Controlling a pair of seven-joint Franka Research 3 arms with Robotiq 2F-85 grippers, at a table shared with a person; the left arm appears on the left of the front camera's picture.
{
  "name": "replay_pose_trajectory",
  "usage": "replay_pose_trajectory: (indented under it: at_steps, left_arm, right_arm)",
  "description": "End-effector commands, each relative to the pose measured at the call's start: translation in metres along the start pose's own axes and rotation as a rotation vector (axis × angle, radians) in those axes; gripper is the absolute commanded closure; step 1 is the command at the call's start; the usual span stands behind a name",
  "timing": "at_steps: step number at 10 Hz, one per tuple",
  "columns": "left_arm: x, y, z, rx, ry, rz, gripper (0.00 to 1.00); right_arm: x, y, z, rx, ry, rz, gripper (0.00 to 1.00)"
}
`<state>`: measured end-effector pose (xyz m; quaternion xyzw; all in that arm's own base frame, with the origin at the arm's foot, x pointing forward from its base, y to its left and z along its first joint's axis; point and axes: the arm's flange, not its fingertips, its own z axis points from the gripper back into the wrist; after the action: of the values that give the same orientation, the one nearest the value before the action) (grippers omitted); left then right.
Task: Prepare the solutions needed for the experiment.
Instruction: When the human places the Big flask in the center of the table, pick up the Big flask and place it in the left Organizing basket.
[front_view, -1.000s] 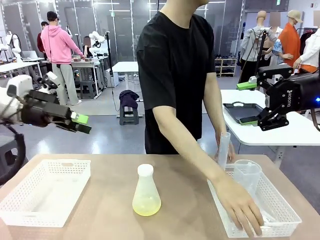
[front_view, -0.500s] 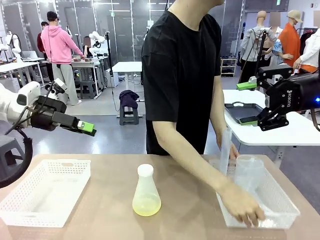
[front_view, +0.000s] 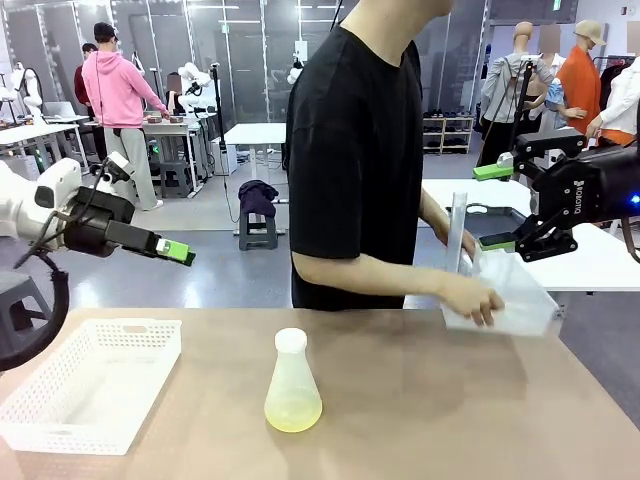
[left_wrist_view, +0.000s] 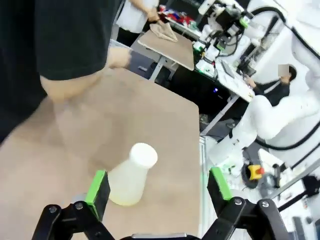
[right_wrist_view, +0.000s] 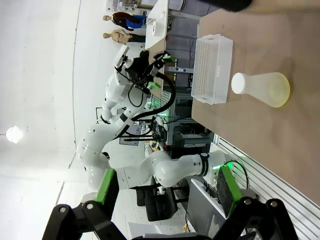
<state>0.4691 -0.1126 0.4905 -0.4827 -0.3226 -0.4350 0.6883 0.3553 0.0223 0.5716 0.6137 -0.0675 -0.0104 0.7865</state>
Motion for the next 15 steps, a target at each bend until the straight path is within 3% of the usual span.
replay_pose_trajectory:
  at_steps: [1,4,5,9,11,14,15]
  left_arm:
    - [0.015,0.043,-0.007,-0.150,-0.010,-0.345,0.00]
    - [0.006,0.078,-0.010,-0.149,-0.089,-0.372,0.00]
    - [0.013,0.054,-0.013,-0.088,-0.023,-0.364,0.00]
    - [0.013,0.054,-0.013,-0.088,-0.023,-0.364,0.00]
    - [0.011,0.077,-0.036,-0.171,-0.029,-0.425,0.00]
    - [0.007,0.096,-0.067,-0.325,0.024,-0.626,0.00]
    - [0.003,0.075,-0.056,-0.201,-0.008,-0.477,0.00]
  right_arm:
    - [-0.001,0.001,-0.001,0.011,-0.006,0.007,0.00]
    - [-0.001,0.001,-0.001,0.011,-0.006,0.007,0.00]
    - [-0.001,0.001,-0.001,0.011,-0.006,0.007,0.00]
    - [-0.001,0.001,-0.001,0.011,-0.006,0.007,0.00]
    - [-0.001,0.001,-0.001,0.011,-0.006,0.007,0.00]
    - [-0.001,0.001,-0.001,0.011,-0.006,0.007,0.00]
    - [-0.001,0.001,-0.001,0.011,-0.006,0.007,0.00]
